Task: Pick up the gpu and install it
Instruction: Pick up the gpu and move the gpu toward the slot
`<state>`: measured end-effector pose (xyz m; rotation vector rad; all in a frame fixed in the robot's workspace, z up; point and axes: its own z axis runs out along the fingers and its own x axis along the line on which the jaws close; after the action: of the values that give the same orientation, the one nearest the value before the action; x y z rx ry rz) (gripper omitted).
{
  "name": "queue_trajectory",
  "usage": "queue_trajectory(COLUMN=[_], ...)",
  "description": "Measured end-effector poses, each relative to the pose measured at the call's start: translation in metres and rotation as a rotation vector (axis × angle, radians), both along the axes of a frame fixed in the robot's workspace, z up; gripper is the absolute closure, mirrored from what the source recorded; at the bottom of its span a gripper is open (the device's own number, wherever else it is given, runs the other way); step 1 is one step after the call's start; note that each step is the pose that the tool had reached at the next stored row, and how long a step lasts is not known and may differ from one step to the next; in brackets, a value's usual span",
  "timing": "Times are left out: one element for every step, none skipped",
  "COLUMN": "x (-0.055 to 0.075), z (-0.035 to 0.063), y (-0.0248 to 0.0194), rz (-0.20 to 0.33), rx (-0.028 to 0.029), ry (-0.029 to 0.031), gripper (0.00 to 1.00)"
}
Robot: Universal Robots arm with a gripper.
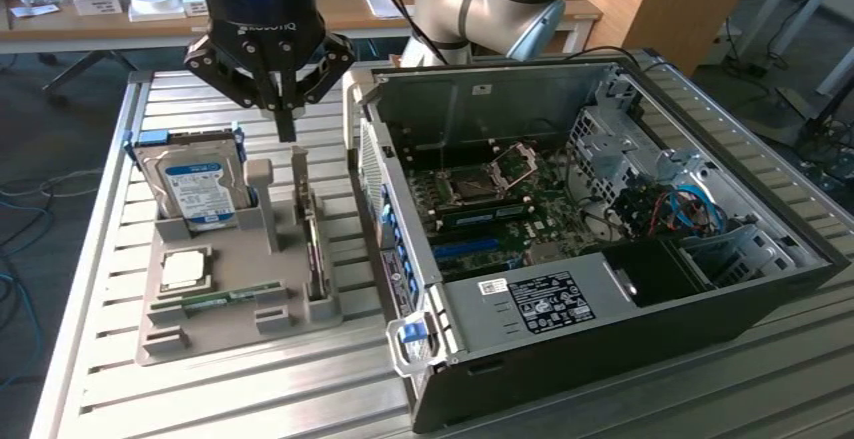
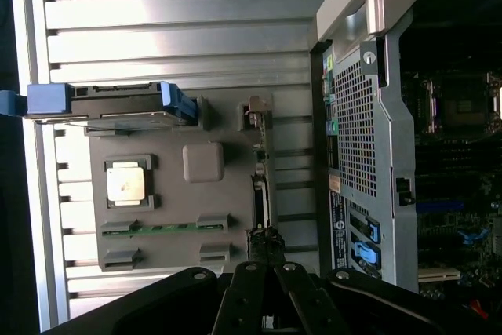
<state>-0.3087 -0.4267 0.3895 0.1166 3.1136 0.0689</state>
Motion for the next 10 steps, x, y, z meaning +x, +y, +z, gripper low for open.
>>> queue_trajectory(x=[0.0000, 0.0000, 0.0000, 0.0000, 0.0000, 0.0000, 0.0000, 0.0000, 0.0000, 0.0000], z=[0.0000, 0.0000, 0.0000, 0.0000, 0.0000, 0.0000, 0.0000, 0.0000, 0.0000, 0.0000], y=[0.0000, 0.0000, 0.0000, 0.0000, 0.0000, 0.0000, 0.0000, 0.0000, 0.0000, 0.0000], rz=[0.000, 0.000, 0.000, 0.000, 0.000, 0.000, 0.000, 0.000, 0.000, 0.000], rx=[0.0000, 0.0000, 0.0000, 0.0000, 0.0000, 0.0000, 0.0000, 0.0000, 0.0000, 0.0000], ry=[0.0000, 0.0000, 0.0000, 0.0000, 0.0000, -0.0001, 0.0000, 0.0000, 0.0000, 0.0000], gripper=[0.89, 0.89, 0.89, 0.89, 0.89, 0.89, 0.89, 0.89, 0.89, 0.89])
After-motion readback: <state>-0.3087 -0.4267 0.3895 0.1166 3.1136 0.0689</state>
